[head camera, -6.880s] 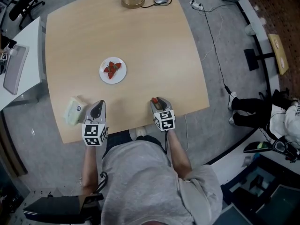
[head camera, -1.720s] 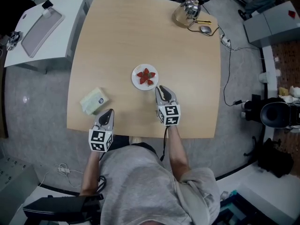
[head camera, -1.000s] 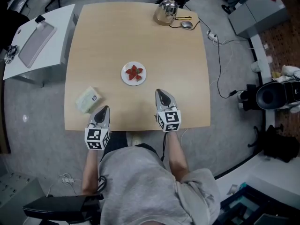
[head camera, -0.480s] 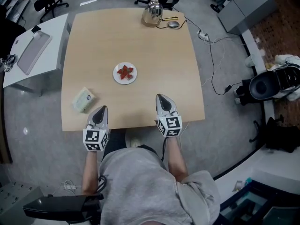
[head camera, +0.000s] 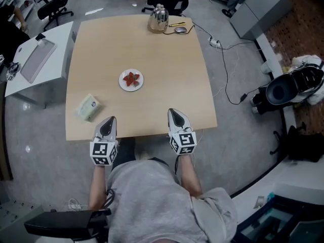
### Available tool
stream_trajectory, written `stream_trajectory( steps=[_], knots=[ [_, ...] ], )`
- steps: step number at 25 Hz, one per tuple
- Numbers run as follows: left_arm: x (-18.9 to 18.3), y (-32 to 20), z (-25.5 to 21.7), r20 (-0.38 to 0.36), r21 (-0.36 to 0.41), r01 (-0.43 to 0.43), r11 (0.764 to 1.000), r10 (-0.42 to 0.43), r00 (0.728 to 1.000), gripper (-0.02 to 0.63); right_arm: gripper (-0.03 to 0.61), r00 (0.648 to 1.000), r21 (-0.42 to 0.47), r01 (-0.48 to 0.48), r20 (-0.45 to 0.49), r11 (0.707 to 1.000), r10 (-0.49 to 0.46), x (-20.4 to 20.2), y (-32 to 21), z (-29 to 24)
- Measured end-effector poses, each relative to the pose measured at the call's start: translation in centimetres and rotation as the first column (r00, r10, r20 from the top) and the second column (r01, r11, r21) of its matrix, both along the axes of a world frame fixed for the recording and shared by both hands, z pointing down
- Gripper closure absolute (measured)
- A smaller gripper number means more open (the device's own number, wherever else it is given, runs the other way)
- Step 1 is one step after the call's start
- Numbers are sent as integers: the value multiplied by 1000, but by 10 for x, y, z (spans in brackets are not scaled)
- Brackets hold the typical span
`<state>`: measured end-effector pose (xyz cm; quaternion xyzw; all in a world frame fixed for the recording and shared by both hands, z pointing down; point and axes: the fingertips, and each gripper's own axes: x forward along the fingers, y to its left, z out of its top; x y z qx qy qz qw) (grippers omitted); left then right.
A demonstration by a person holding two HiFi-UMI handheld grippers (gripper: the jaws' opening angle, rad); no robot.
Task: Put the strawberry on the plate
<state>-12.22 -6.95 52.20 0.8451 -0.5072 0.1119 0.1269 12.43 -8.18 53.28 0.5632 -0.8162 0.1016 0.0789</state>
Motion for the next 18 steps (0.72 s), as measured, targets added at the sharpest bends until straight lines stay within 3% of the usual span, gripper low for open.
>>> stream_trajectory(
  steps=[18],
  knots=[
    [1, 39, -12, -4, 33, 39, 999, -39, 999, 594, 571, 999, 10, 14, 29, 1000, -14, 5, 50, -2]
  ],
)
